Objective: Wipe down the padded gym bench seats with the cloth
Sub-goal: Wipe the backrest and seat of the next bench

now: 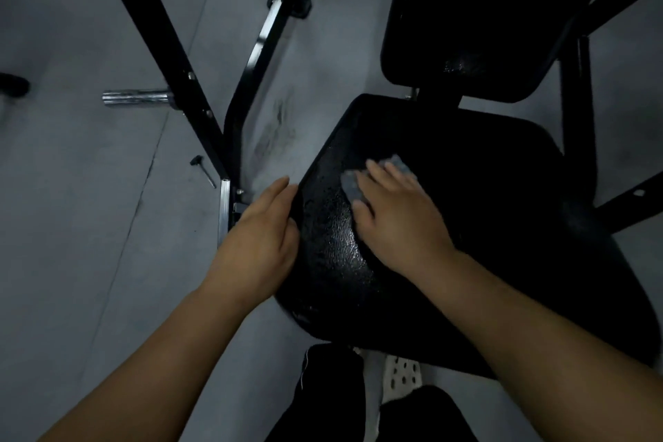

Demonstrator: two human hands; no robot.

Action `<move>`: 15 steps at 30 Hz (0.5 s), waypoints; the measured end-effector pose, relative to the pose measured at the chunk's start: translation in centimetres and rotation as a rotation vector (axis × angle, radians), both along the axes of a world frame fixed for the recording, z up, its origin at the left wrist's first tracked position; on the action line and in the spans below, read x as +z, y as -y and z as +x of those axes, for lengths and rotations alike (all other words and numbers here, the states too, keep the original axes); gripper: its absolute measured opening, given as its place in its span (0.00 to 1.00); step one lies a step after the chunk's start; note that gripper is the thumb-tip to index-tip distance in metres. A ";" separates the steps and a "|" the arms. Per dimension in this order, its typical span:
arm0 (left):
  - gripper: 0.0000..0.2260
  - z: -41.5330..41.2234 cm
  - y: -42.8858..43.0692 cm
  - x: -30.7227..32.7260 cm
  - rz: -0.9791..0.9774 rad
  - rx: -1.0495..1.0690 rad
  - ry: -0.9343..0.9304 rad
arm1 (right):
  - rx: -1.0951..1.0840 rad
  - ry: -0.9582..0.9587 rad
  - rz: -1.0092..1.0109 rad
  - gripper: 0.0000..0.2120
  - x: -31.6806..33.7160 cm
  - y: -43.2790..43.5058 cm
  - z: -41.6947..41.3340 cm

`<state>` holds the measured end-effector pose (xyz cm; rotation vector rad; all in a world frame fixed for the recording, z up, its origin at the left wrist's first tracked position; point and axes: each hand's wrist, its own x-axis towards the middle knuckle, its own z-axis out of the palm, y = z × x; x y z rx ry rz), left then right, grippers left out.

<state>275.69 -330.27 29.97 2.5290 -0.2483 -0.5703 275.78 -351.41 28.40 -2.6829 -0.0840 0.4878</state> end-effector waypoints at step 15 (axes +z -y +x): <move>0.29 -11.3 3.8 3.9 0.131 0.088 0.099 | 0.318 0.163 0.080 0.23 3.4 1.9 -12.2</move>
